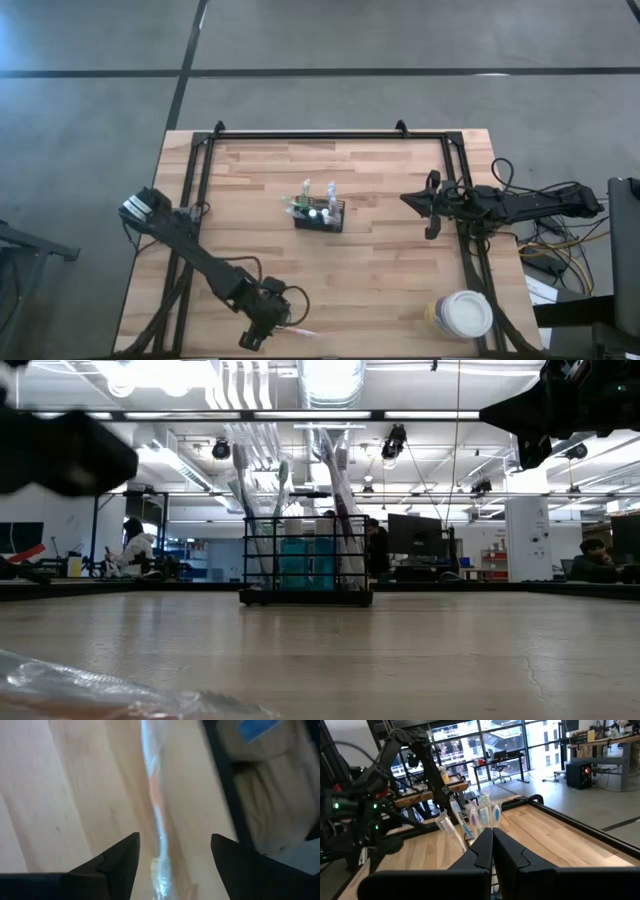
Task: Pick & Place toothbrushing station
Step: Put the orange toothbrush into the wire organizer
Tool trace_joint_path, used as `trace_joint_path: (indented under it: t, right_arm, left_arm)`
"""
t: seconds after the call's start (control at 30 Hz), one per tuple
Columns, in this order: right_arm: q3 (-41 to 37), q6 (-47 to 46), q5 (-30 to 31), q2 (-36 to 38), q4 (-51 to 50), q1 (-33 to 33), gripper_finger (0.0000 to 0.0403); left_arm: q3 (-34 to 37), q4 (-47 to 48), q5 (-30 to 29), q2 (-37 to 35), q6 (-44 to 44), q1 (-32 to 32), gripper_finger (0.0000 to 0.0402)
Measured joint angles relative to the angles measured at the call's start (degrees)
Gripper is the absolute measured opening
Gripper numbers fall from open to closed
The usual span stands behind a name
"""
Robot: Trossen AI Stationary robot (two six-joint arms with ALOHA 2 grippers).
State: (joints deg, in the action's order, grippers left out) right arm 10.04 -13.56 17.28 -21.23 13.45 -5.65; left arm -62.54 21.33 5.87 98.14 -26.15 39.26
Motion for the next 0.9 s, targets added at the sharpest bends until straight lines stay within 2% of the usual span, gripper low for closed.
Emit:
trace_joint_path:
  t: [0.37, 0.5, 0.63, 0.83, 0.9]
  right_arm:
    - [0.00, 0.39, 0.22, 0.02, 0.10, 0.04, 0.0008]
    - [0.02, 0.47, 0.25, 0.06, 0.39, 0.04, 0.0008]
    - [0.02, 0.68, 0.26, 0.09, 0.44, 0.04, 0.0008]
    - [0.02, 0.70, 0.26, 0.09, 0.44, 0.04, 0.0008]
    - [0.02, 0.71, 0.27, 0.09, 0.44, 0.04, 0.0008]
  left_arm:
    - [0.18, 0.04, -4.25, 6.39, 1.58, 0.71, 0.0244]
    - [0.32, 0.45, -6.06, 6.71, 3.34, 0.59, 0.0225]
    - [0.56, 0.75, -6.21, 6.46, 4.46, -0.06, 0.0171]
    - [0.65, 1.20, -5.82, 6.43, 6.48, -0.59, 0.0028]
    - [0.34, 1.79, -5.64, 6.43, 7.26, -0.62, 0.0018]
